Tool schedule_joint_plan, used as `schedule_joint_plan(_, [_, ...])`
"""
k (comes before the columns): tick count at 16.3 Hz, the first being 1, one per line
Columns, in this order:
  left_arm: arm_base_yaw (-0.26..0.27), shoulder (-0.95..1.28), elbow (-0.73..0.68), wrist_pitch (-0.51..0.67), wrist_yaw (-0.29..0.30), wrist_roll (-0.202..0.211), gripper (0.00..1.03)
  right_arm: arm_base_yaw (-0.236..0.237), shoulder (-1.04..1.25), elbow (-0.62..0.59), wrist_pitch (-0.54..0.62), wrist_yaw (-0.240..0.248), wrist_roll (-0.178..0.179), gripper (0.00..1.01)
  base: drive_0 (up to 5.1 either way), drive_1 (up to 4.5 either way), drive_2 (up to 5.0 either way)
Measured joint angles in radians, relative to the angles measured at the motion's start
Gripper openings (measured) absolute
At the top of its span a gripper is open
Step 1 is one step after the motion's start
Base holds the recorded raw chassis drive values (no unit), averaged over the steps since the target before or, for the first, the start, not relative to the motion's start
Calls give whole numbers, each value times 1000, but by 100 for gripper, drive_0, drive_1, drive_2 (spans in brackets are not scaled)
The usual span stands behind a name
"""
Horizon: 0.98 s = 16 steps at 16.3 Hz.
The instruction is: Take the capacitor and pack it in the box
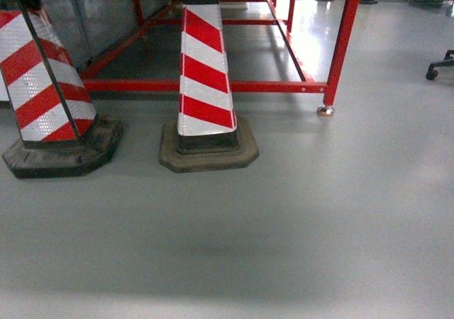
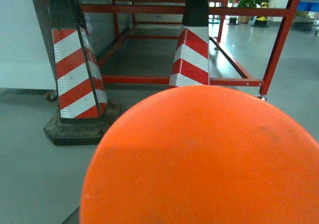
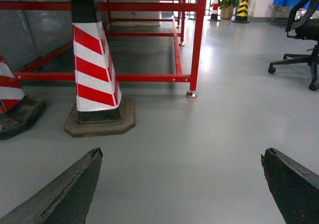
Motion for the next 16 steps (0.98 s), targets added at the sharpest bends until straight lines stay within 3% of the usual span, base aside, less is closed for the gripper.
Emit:
schedule_joint_plan(5, [0,0,0,-7,3,0,43,0,0,0,2,3,0,98,0,0,0])
schedule_joint_plan(16, [0,0,0,-5,4,0,43,0,0,0,5,3,0,98,3,406,-401])
